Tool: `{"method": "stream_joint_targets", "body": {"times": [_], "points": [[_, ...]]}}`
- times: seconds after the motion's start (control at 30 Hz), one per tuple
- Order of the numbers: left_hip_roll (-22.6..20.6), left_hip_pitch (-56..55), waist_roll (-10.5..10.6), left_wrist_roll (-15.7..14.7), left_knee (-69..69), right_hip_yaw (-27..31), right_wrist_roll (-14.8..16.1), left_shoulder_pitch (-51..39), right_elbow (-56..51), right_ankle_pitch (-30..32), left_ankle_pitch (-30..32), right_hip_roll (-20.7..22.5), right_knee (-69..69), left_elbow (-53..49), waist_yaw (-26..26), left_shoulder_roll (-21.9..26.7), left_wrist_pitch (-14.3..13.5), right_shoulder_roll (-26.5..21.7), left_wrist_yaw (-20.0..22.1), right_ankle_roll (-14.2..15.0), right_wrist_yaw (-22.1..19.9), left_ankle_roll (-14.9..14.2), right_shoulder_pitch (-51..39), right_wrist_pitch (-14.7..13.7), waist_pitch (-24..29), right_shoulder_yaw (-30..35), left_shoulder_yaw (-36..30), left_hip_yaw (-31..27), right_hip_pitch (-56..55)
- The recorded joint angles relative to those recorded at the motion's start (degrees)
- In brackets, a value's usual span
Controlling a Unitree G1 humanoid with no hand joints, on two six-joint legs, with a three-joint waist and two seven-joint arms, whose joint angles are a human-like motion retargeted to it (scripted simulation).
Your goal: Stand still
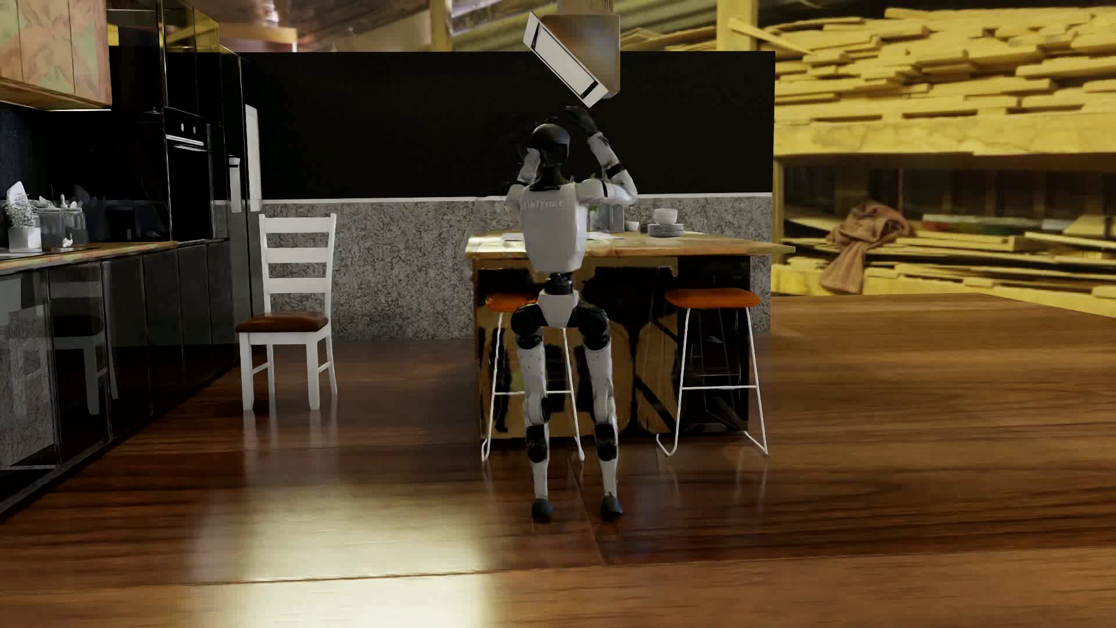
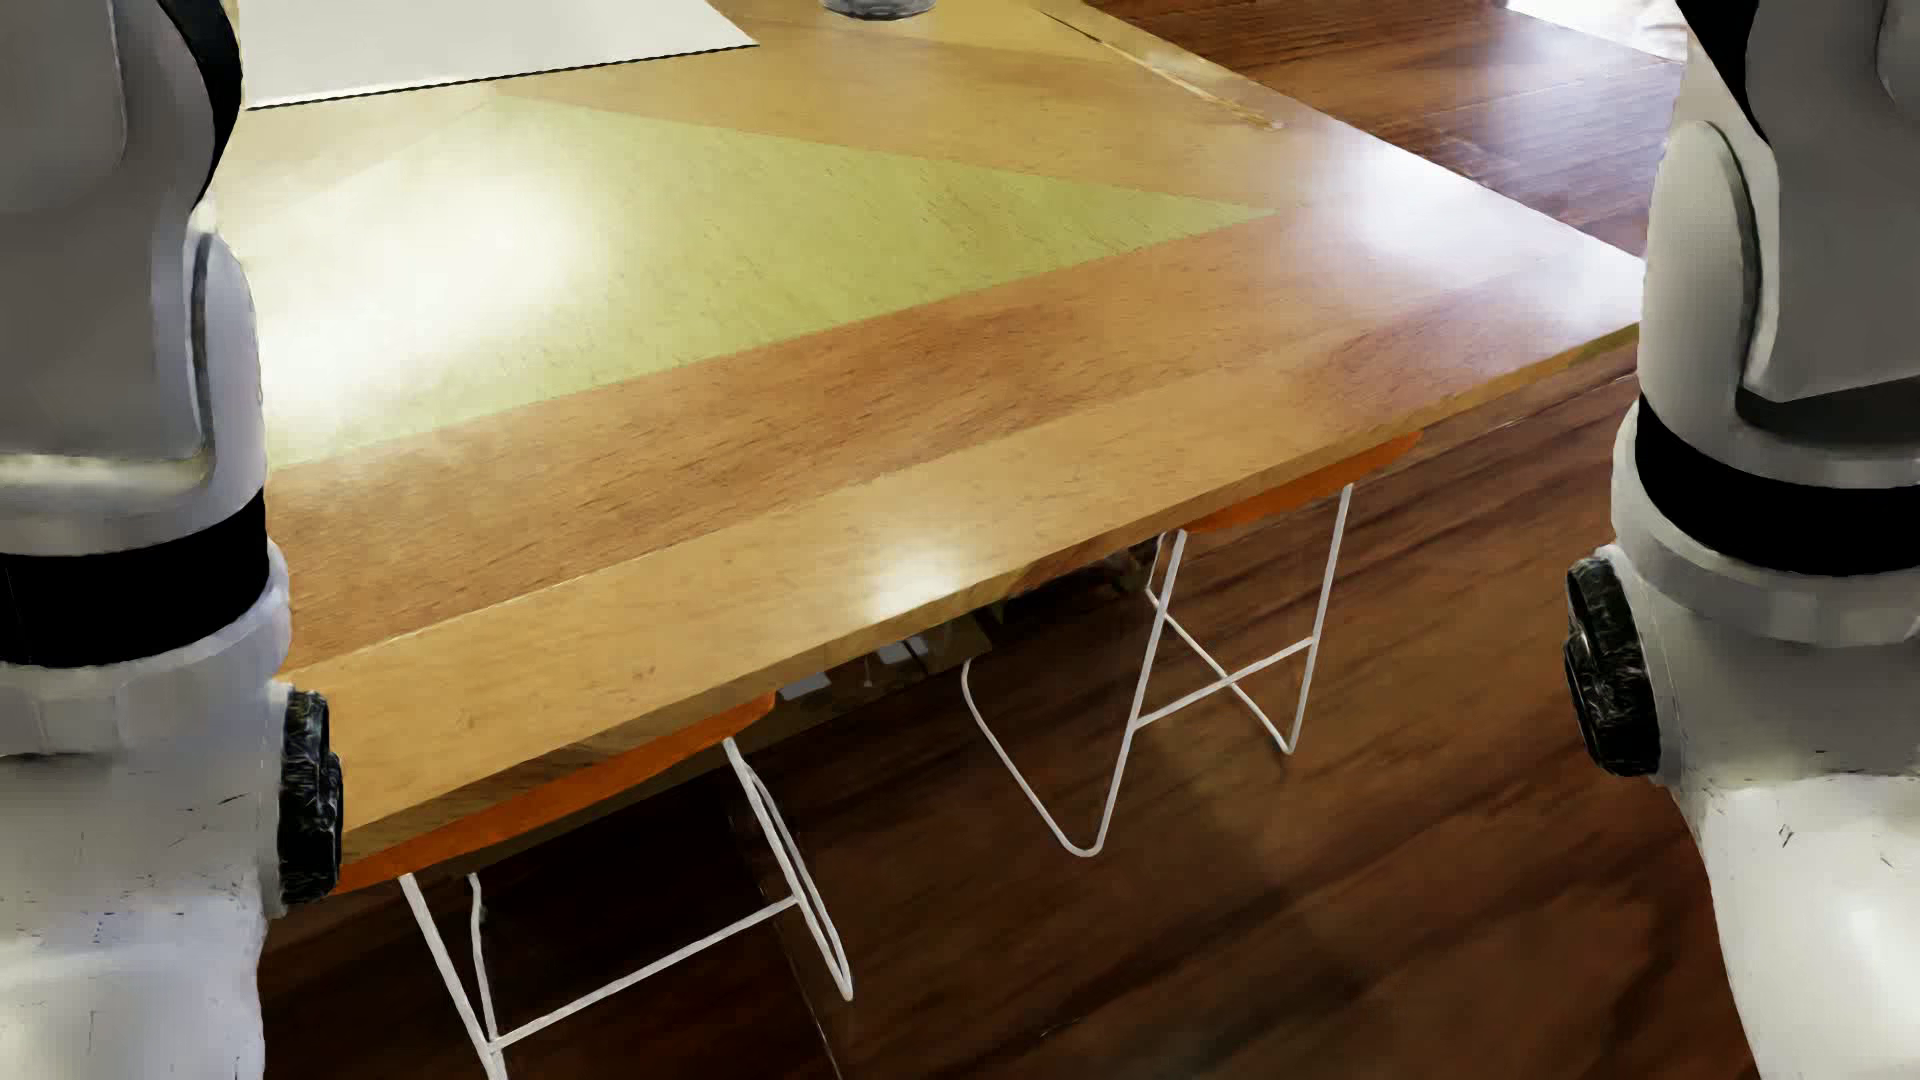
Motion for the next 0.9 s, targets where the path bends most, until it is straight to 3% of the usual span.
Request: {"method": "stream_joint_targets", "body": {"times": [0.13, 0.27, 0.4, 0.63, 0.7, 0.8, 0.9], "points": [[0.02, -0.15, 0.69, 0.00, -1.07, 0.00, 0.00, -1.58, -0.13, 0.29, 1.38, -0.14, -0.05, -4.86, 1.24, -0.05, 0.00, -0.59, 0.00, 0.00, 0.00, 0.00, 0.36, 0.00, 0.21, -0.58, 2.33, 0.00, -0.43], [0.02, -0.67, 0.90, 0.00, 1.93, 0.00, 0.00, -3.43, -1.12, 0.52, -1.72, -0.20, 0.24, -10.38, 1.87, 0.14, 0.00, -1.05, 0.00, 0.00, 0.00, 0.00, 2.46, 0.00, 2.18, -1.52, 3.70, 0.00, -0.11], [-0.32, -1.13, 1.90, 0.00, -0.92, 0.00, 0.00, -3.71, -1.41, 1.27, 1.65, -0.63, -0.22, -10.29, 2.77, -0.07, 0.00, -2.78, 0.00, 0.00, 0.00, 0.00, 4.78, 0.00, 1.13, -2.27, 3.16, 0.00, -1.23], [-0.21, -2.49, 2.04, 0.00, 1.05, 0.00, 0.00, -1.65, -3.72, 2.91, 0.15, -0.54, -0.37, -11.33, 3.17, 0.23, 0.00, -4.84, 0.00, 0.00, 0.00, 0.00, 10.79, 0.00, 0.99, -4.01, 2.65, 0.00, -1.55], [-0.05, -3.17, 2.08, 0.00, 0.86, 0.00, 0.00, 7.93, -8.16, 3.98, 0.81, -0.39, -0.64, -13.76, 3.38, 0.70, 0.00, -7.01, 0.00, 0.00, 0.00, 0.00, 21.94, 0.00, 0.24, -3.46, 1.22, 0.00, -2.04], [0.40, -3.26, 0.90, 0.00, -1.36, 0.00, 0.00, 34.00, -11.87, 5.15, 4.16, -0.06, -1.16, -16.40, 3.35, 1.08, 0.00, -8.32, 0.00, 0.00, 0.00, 0.00, 50.77, 0.00, -0.70, 3.83, -9.17, 0.00, -2.47], [0.99, -4.08, -0.57, 0.00, -3.18, 0.00, 0.00, 60.47, 2.48, 7.12, 9.15, 0.64, -1.05, -2.19, 4.32, -3.62, 0.00, -4.25, 0.00, 0.00, 0.00, 0.00, 78.93, 0.00, -1.22, 13.05, -19.24, 0.00, -4.66]]}}
